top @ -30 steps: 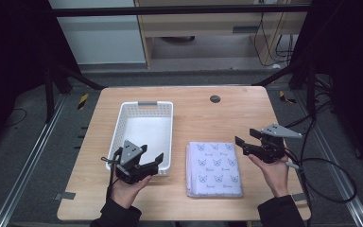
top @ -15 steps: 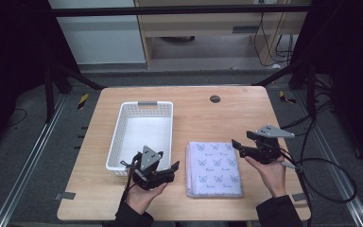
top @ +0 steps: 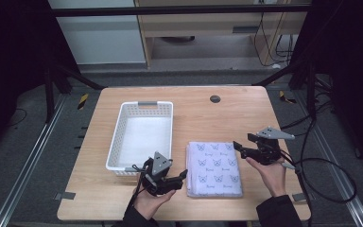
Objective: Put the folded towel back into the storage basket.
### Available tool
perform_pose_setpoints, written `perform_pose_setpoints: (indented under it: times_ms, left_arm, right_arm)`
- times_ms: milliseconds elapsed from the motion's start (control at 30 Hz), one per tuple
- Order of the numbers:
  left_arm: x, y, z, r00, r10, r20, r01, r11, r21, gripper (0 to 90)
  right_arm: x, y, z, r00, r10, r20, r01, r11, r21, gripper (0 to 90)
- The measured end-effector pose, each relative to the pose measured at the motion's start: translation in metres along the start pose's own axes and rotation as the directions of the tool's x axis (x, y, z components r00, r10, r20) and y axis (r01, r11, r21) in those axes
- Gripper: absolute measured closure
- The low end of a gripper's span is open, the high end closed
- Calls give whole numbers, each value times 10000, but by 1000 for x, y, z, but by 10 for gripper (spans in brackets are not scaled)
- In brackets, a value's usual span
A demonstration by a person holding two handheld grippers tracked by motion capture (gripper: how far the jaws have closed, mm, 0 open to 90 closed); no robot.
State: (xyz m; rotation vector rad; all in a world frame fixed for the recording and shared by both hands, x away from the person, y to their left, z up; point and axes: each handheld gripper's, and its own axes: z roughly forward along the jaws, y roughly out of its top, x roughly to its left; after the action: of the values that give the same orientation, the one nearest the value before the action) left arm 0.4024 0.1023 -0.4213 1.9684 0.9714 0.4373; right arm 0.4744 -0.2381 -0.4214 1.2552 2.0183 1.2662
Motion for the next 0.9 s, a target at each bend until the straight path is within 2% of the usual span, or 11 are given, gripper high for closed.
perform_pose_setpoints:
  times_ms: [367,533,900]
  left_arm:
    - [-11,-12,14,9996,159,218,-171,9982,578,370]
    - [-16,-16,20,9992,177,354,-205,9965,809,387]
    - [-23,-24,32,9990,237,392,-285,9914,1277,390]
  right_arm:
    - [0,-4,3,9992,-359,176,358,9993,94,314]
    - [1,-6,5,9988,-479,73,478,9987,156,326]
    - [5,-10,11,9975,-679,179,671,9969,410,311]
